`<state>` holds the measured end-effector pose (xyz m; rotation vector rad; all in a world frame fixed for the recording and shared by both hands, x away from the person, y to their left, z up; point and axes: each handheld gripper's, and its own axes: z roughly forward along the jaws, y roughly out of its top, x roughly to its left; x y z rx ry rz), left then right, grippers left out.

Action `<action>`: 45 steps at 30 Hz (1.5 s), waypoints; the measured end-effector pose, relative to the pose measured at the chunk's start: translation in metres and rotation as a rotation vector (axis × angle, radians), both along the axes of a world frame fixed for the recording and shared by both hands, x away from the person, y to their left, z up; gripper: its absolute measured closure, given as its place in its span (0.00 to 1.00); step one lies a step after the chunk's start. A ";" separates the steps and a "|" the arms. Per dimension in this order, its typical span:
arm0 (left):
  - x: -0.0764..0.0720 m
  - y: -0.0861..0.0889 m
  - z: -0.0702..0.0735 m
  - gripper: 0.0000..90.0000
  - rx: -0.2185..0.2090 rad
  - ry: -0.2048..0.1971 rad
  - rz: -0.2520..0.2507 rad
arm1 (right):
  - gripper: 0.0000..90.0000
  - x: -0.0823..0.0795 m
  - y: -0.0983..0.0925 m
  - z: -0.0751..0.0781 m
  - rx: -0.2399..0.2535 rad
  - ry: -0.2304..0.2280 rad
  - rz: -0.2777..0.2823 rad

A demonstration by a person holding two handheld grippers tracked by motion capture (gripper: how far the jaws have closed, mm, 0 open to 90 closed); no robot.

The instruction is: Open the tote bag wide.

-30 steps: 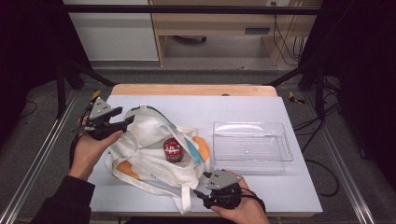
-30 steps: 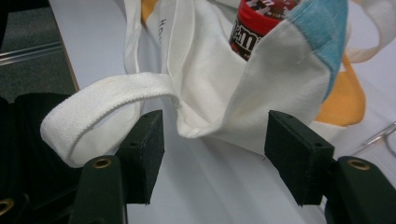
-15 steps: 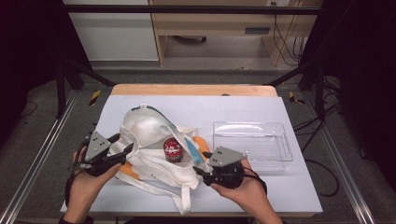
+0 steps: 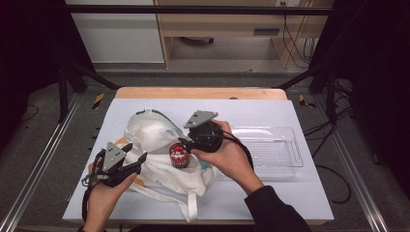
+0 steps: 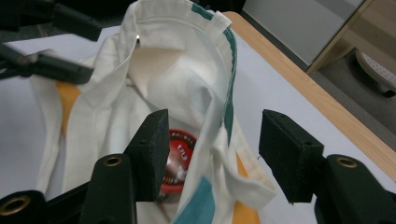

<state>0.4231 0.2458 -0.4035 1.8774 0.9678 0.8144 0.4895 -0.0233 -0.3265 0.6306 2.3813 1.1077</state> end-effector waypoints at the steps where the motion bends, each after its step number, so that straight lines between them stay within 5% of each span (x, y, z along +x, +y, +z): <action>1: 0.000 0.000 0.000 0.43 0.000 0.000 0.000 | 0.48 0.000 0.000 0.000 0.000 0.000 0.000; 4: -0.002 -0.006 -0.006 0.42 0.043 -0.003 0.003 | 0.45 0.014 0.013 -0.003 -0.011 0.018 -0.003; 12: -0.003 -0.007 -0.021 0.42 0.024 0.069 -0.002 | 0.42 0.044 0.036 -0.027 -0.094 0.096 -0.016; 19: -0.009 -0.005 -0.029 0.53 0.027 0.089 -0.018 | 0.44 0.058 0.048 -0.041 -0.158 0.135 -0.014; 25: -0.013 -0.001 -0.031 0.65 0.009 0.100 -0.037 | 0.61 0.061 0.052 -0.050 -0.217 0.156 -0.018; 28: -0.015 -0.001 -0.029 0.77 0.015 0.083 -0.039 | 0.78 0.059 0.052 -0.049 -0.266 0.133 -0.030; 32: -0.016 0.001 -0.027 0.84 0.012 0.073 -0.037 | 0.93 0.060 0.047 -0.046 -0.263 0.125 -0.036; 45: -0.025 0.008 -0.029 0.91 0.031 0.075 -0.061 | 0.94 0.085 0.013 -0.032 -0.151 0.102 -0.068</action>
